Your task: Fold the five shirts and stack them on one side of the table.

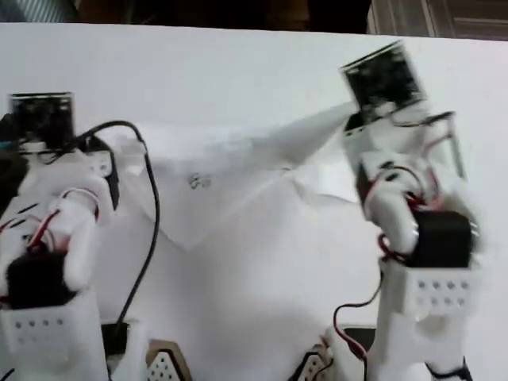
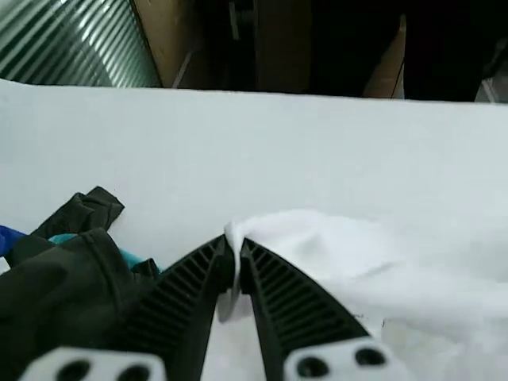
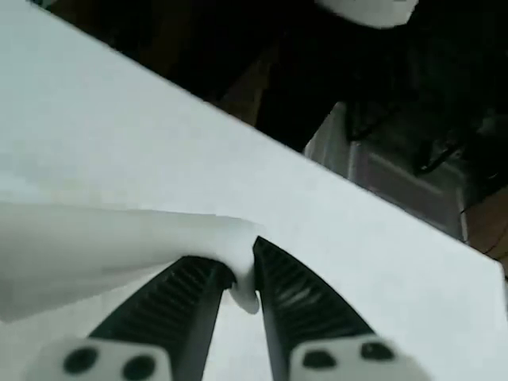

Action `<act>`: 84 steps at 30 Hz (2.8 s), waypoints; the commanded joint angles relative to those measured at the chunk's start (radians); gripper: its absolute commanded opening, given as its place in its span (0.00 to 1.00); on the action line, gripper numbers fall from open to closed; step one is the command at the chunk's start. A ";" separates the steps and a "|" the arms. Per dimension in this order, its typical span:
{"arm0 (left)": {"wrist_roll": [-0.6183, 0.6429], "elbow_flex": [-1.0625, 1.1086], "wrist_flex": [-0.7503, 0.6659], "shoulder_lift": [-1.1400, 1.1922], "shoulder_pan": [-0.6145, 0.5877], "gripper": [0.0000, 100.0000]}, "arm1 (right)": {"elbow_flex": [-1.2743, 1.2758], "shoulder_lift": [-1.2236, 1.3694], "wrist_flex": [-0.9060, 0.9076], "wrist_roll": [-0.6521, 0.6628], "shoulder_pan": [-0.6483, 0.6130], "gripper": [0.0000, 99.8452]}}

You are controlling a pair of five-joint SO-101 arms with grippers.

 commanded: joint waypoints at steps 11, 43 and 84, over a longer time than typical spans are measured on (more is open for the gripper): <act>0.063 -0.280 0.118 -0.008 -0.006 0.03 | -0.388 -0.119 0.050 -0.005 0.104 0.02; 0.068 -0.367 0.305 0.003 -0.011 0.03 | -0.293 -0.321 0.038 -0.006 0.102 0.02; 0.009 -1.867 0.430 2.104 0.084 0.03 | -0.170 1.032 -0.314 0.112 0.019 0.02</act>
